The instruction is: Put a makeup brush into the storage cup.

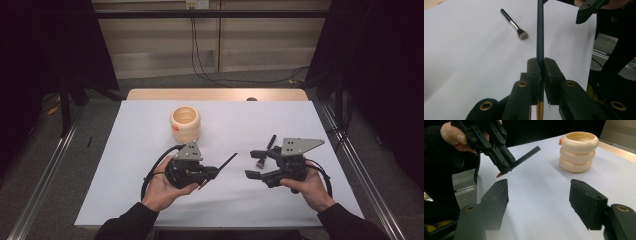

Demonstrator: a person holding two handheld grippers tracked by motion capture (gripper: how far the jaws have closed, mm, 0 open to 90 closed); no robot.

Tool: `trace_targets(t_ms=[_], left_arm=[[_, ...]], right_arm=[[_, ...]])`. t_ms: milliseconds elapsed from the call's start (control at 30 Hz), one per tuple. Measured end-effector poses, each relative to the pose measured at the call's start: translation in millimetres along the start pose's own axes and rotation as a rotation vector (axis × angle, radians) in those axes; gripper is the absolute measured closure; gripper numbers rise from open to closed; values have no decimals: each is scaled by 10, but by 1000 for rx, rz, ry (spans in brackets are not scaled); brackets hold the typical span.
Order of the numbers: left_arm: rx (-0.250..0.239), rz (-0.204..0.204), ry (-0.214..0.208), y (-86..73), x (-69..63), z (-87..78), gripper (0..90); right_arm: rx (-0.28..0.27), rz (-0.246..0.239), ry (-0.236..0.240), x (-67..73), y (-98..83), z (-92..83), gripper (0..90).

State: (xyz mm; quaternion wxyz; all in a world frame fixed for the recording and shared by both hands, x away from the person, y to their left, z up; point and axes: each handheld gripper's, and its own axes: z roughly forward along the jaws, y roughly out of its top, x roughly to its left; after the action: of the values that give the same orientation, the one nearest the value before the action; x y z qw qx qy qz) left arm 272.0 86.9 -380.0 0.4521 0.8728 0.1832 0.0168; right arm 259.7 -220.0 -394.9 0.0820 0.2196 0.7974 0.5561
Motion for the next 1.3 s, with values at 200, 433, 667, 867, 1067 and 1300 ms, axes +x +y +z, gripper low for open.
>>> trace_targets(t_ms=[200,433,667,867,1067,1300], left_arm=[[74,29,-3,15,-13,-5,836],[159,64,-15,20,-17,51,836],[219,91,-32,46,-6,96,836],[251,93,-42,61,-25,159,836],[303,98,-44,76,-36,227,836],[341,124,-52,79,-50,270,836]], right_arm=[[3,-10,-2,1,-6,16,349],[105,-31,2,16,-1,49,273],[211,-35,48,3,8,110,97],[277,-49,67,1,42,173,69],[317,-65,93,-7,66,247,173],[380,-103,161,-53,101,325,315]])
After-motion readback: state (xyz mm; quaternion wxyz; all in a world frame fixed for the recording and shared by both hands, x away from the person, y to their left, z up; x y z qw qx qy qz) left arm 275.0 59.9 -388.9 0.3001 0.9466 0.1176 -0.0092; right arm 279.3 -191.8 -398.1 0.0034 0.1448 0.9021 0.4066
